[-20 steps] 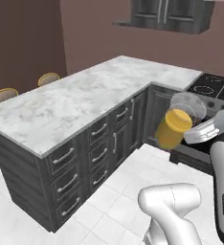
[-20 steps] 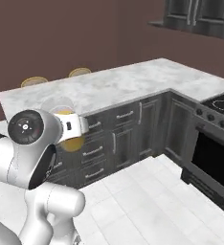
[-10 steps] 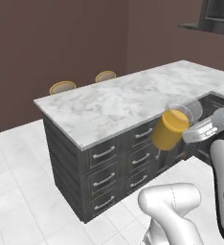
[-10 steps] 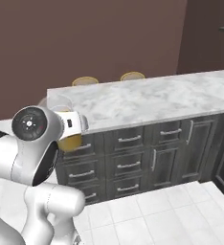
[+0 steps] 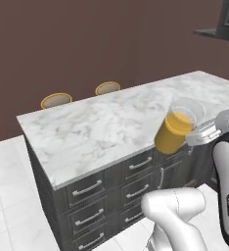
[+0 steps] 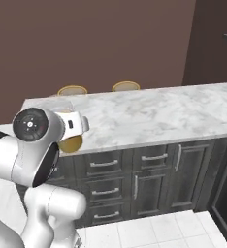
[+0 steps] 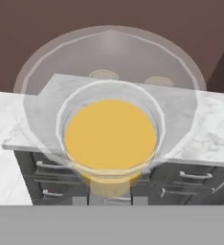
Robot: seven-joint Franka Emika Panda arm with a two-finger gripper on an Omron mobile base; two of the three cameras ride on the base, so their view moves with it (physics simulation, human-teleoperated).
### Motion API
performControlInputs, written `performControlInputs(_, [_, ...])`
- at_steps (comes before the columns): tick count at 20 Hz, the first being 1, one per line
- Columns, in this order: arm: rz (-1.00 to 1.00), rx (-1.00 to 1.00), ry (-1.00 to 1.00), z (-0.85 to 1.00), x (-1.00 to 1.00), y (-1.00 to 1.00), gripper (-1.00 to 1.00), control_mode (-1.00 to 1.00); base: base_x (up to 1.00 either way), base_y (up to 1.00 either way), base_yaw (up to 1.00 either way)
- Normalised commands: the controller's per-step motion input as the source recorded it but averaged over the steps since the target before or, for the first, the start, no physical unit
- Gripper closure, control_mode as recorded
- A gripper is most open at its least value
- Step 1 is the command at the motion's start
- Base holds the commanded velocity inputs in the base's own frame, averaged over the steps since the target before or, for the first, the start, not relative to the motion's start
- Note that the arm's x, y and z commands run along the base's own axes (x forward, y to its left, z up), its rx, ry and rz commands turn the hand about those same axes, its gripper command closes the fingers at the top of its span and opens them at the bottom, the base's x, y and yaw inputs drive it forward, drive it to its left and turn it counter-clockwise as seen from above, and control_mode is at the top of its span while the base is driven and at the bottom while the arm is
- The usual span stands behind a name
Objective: Place the pitcher and cup on the dining counter for serving.
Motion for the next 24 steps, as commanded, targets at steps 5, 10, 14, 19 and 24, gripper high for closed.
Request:
performControlInputs(5, [0.12, 0.00, 0.11, 0.00, 0.60, -0.04, 1.00, -1.00, 0.39, -0.20, 0.09])
performControlInputs(10, [0.21, -0.02, 0.34, -0.14, 1.00, 0.09, 1.00, -1.00, 0.00, 0.00, 0.00])
performControlInputs(14, [0.17, -0.01, 0.35, -0.19, 1.00, 0.26, 1.00, -1.00, 0.00, 0.00, 0.00])
performControlInputs(19, [0.10, 0.00, 0.11, -0.22, 1.00, 0.32, 1.00, -1.00, 0.00, 0.00, 0.00])
performControlInputs(24, [0.00, 0.00, -0.10, -0.35, 0.94, 0.36, 1.00, -1.00, 0.00, 0.00, 0.00])
